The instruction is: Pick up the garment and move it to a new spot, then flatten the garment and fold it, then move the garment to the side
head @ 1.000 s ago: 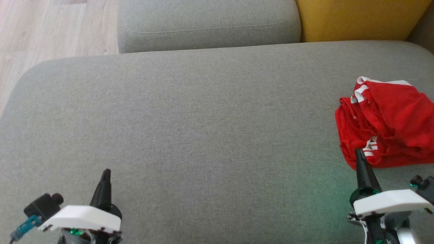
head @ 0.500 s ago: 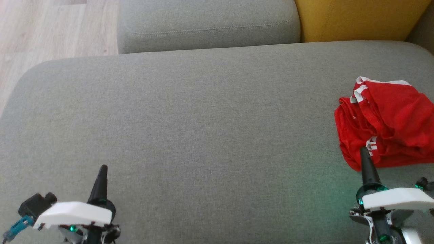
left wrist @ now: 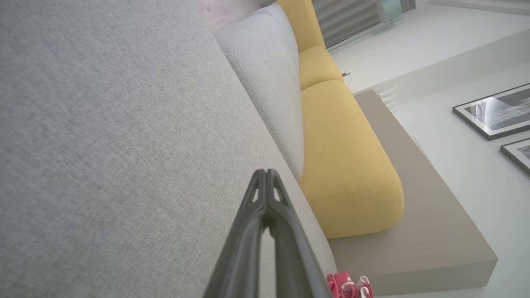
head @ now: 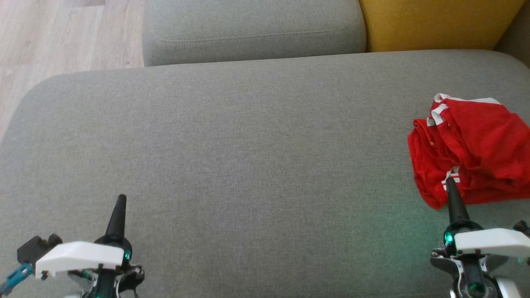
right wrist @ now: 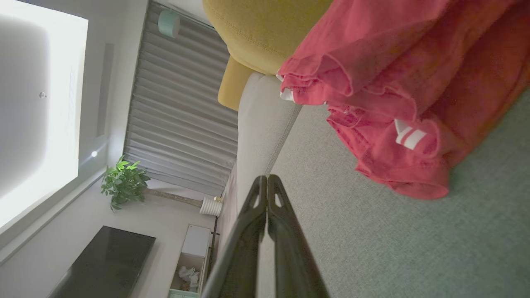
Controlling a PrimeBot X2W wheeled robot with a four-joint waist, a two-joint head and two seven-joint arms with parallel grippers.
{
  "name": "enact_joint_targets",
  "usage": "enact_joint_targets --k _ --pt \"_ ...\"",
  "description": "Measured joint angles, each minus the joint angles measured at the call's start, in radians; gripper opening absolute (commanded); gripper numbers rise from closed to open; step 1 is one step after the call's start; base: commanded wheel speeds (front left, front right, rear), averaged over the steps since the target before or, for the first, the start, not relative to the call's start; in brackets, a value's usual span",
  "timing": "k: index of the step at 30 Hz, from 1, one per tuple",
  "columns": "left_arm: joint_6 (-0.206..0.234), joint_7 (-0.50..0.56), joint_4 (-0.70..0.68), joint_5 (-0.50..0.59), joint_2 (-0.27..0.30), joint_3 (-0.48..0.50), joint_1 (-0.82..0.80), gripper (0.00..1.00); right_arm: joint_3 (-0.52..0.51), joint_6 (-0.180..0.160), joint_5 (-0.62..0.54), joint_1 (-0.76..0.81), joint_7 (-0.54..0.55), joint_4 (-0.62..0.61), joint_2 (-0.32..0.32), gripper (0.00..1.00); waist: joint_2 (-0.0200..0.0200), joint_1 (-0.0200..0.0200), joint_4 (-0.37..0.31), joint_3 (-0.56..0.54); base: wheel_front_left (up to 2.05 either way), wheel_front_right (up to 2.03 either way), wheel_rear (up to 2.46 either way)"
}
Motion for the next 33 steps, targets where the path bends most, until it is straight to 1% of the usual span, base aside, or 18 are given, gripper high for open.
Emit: enact_joint_targets --k 9,33 --pt "-0.018 0.024 0.01 -0.111 -0.018 0.024 -0.01 0.0 -0.013 0.0 0.115 -0.02 0.008 0.017 0.0 0.0 0.0 0.0 -0.001 -0.001 0.0 0.0 0.0" --pt "-0.065 0.085 0.04 -0.359 -0.045 0.091 -0.048 0.0 -0.045 0.0 0.381 -0.048 0.022 0.067 -0.001 0.0 0.0 0.0 -0.005 -0.003 0.0 0.0 0.0"
